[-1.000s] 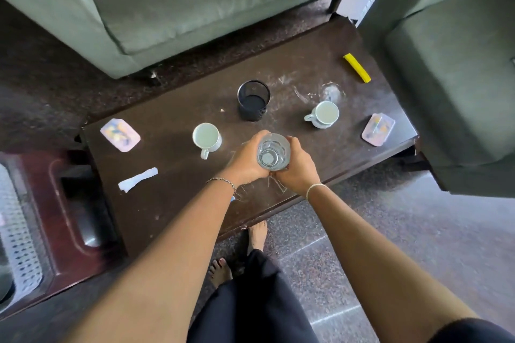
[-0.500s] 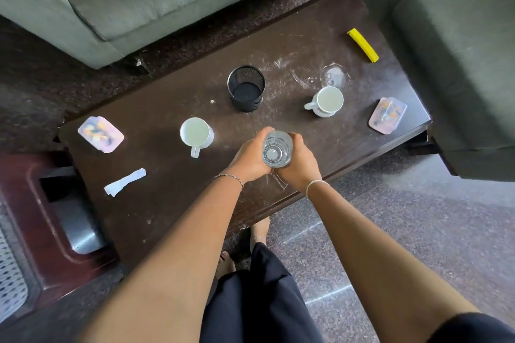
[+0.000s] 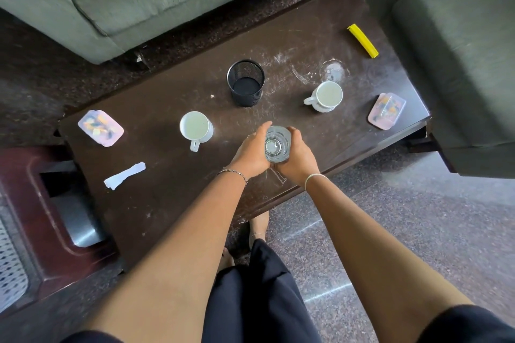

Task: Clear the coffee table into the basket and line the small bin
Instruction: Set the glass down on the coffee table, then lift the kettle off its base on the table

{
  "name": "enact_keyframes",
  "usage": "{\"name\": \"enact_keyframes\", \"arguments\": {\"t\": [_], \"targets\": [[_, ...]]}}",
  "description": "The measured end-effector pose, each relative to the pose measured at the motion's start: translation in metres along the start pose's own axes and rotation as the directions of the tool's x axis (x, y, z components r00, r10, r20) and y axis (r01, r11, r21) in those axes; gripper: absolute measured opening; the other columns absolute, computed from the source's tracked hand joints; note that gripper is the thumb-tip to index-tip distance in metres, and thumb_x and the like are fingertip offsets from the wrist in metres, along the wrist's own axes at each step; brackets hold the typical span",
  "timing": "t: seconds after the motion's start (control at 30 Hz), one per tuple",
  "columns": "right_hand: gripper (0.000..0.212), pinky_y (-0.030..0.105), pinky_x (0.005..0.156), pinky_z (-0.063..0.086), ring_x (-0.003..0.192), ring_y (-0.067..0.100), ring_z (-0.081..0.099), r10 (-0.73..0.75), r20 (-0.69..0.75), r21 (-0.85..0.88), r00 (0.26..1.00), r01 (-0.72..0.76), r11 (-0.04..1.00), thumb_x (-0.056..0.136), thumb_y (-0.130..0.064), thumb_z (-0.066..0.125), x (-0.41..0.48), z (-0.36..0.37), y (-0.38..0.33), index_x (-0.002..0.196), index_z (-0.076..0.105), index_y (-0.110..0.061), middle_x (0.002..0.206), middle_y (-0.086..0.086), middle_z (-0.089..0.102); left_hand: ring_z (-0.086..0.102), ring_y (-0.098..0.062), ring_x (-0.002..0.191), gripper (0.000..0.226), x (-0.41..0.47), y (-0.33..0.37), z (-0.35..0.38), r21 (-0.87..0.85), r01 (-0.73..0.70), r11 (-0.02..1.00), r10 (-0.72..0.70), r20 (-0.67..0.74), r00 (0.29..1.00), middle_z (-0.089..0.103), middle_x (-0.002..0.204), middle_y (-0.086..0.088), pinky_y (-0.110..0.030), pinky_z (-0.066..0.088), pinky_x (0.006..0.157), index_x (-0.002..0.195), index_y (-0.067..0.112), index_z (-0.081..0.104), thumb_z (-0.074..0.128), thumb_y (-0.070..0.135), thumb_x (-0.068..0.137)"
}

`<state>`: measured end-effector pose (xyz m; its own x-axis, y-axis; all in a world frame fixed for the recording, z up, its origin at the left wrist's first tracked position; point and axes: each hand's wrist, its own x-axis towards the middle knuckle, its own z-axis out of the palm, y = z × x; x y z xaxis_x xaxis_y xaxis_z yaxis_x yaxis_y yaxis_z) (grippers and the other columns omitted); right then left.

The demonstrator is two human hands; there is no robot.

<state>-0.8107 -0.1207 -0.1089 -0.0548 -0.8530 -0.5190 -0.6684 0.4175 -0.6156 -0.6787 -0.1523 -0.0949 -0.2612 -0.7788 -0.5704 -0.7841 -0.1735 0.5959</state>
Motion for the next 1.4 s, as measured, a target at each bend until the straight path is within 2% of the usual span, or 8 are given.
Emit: {"name": "enact_keyframes", "arguments": {"t": [0.1,0.23,0.37,0.6,0.83,1.0,1.2,1.4], "targets": [[0.112,0.037,0.104,0.041,0.13,0.025,0.046,-0.029,0.043,0.002,0.999,0.029,1.0,0.065,-0.019,0.083,-0.009,-0.009,-0.004,0.151,0.011,-0.016,0.147,0.006,0.043,0.046,-0.028,0.131,0.101,-0.01,0.003,-0.006,-0.025,0.029,0.999,-0.029,-0.007,1.0,0.048,0.143,-0.01,-0.039,0.042,0.103,0.151,0.018,0.016,0.08,0.015,0.074],[0.118,0.04,0.116,0.023,0.143,0.025,0.027,-0.082,-0.008,-0.036,0.997,0.082,0.996,0.063,-0.028,0.084,-0.028,-0.023,-0.017,0.152,0.01,-0.014,0.155,0.007,0.03,0.039,-0.029,0.136,0.101,-0.034,0.007,-0.021,-0.066,0.036,0.997,-0.039,-0.049,0.998,0.04,0.15,-0.009,-0.044,0.036,0.109,0.151,0.018,0.017,0.081,0.018,0.073],[0.107,0.042,0.119,0.019,0.147,0.023,0.017,-0.141,-0.076,-0.089,0.987,0.135,0.987,0.072,-0.038,0.078,-0.053,-0.029,-0.043,0.152,0.01,-0.016,0.158,0.005,0.022,0.037,-0.028,0.138,0.096,-0.065,0.007,-0.043,-0.134,0.03,0.991,-0.048,-0.132,0.99,0.032,0.154,-0.006,-0.047,0.039,0.108,0.151,0.022,0.017,0.077,0.013,0.077],[0.092,0.04,0.12,0.018,0.149,0.02,0.011,-0.278,-0.077,-0.136,0.958,0.266,0.954,0.081,-0.038,0.067,-0.095,-0.024,-0.106,0.153,0.014,-0.015,0.161,0.003,0.017,0.048,-0.023,0.128,0.082,-0.13,-0.01,-0.09,-0.19,0.004,0.982,-0.067,-0.327,0.942,0.044,0.145,-0.004,-0.03,0.043,0.096,0.146,0.023,0.029,0.074,0.015,0.078],[0.087,0.038,0.12,0.018,0.148,0.021,0.013,-0.442,-0.009,-0.198,0.897,0.432,0.88,0.082,-0.036,0.068,-0.153,0.027,-0.187,0.151,0.02,-0.014,0.161,0.003,0.017,0.046,-0.024,0.13,0.068,-0.227,-0.063,-0.139,-0.163,-0.033,0.986,-0.053,-0.495,0.867,0.048,0.142,-0.007,-0.032,0.04,0.102,0.143,0.019,0.035,0.068,0.016,0.083],[0.087,0.038,0.119,0.019,0.149,0.021,0.011,-0.529,0.05,-0.189,0.847,0.529,0.827,0.083,-0.037,0.068,-0.21,0.092,-0.243,0.15,0.021,-0.01,0.161,0.006,0.016,0.049,-0.022,0.124,0.06,-0.314,-0.124,-0.171,-0.138,-0.006,0.99,-0.078,-0.592,0.802,0.049,0.14,-0.005,-0.025,0.037,0.094,0.14,0.018,0.039,0.065,0.018,0.086],[0.084,0.032,0.118,0.014,0.149,0.019,0.011,-0.624,0.126,-0.177,0.771,0.637,0.751,0.083,-0.035,0.067,-0.269,0.167,-0.306,0.151,0.022,-0.01,0.16,0.005,0.018,0.048,-0.021,0.129,0.056,-0.404,-0.191,-0.198,-0.176,0.033,0.984,-0.149,-0.701,0.697,0.051,0.14,-0.004,-0.033,0.039,0.106,0.138,0.017,0.043,0.064,0.019,0.087],[0.082,0.028,0.119,0.01,0.149,0.016,0.007,-0.674,0.257,-0.201,0.693,0.72,0.664,0.086,-0.028,0.065,-0.31,0.232,-0.359,0.151,0.02,-0.008,0.161,0.004,0.012,0.054,-0.017,0.12,0.04,-0.471,-0.255,-0.215,-0.251,0.058,0.966,-0.238,-0.782,0.576,0.061,0.127,-0.002,-0.023,0.039,0.099,0.125,0.015,0.058,0.065,0.014,0.085]]}}
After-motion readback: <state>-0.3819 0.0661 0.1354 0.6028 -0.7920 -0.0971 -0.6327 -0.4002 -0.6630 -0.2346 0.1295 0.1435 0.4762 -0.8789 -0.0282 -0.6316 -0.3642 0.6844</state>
